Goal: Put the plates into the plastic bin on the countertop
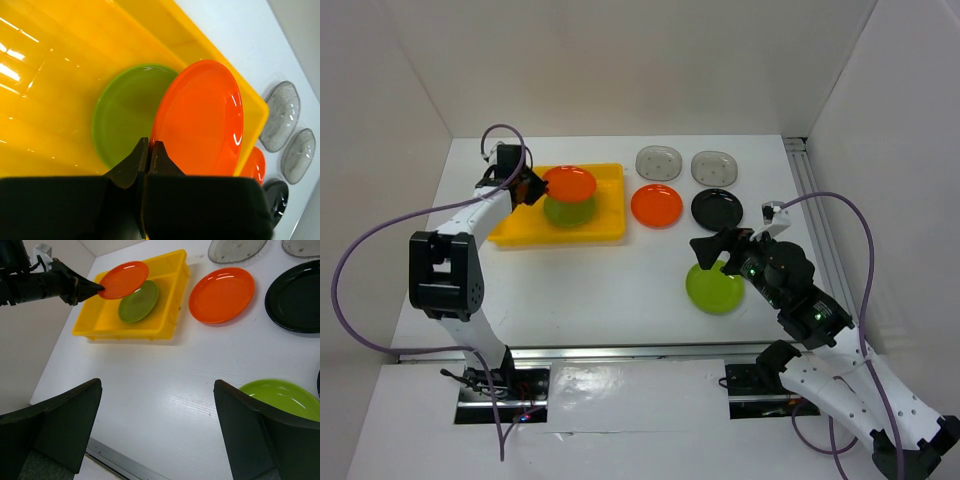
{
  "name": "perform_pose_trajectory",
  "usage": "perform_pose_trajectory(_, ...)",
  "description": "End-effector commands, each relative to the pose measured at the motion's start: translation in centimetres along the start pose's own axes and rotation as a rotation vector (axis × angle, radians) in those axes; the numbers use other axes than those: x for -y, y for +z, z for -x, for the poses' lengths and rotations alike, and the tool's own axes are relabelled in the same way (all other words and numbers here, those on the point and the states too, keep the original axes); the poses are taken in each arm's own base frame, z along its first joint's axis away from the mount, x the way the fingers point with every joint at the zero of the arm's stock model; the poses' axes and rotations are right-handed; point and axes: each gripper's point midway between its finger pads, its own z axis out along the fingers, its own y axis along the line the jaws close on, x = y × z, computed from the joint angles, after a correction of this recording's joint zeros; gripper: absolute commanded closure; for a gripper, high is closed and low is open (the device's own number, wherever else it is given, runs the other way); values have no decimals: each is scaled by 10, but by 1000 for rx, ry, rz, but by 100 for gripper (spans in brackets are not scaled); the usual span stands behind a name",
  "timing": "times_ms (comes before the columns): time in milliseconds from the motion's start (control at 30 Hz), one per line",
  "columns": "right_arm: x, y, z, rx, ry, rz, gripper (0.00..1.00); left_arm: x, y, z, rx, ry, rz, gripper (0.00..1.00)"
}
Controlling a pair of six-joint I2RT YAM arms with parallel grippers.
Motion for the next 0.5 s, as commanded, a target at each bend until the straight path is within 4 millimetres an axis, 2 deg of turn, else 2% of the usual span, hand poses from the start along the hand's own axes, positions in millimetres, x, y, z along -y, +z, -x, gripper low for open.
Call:
perform_pose_trajectory(0, -8, 0, 8, 39, -4, 36, 0, 4, -2, 15, 33, 14, -27, 100)
perform_pose_trajectory(33, -8, 0, 8, 39, -4, 36, 0, -6, 2, 12, 28, 9, -10, 100)
perform_pose_trajectory(67, -8, 0, 8, 39, -4, 36, 0, -6, -1, 17, 51, 8, -2, 100)
perform_pose_trajectory(267, -8, 2, 9, 39, -4, 36, 0, -26, 8, -2, -1, 4, 55, 98)
perform_pose_trajectory(367, -10, 2, 8, 33, -5, 44, 0, -30, 11, -5, -12, 18, 67, 90)
perform_pose_trajectory(467, -10, 2, 8, 33, -5, 44, 0, -22, 9, -8, -26, 27, 18, 70)
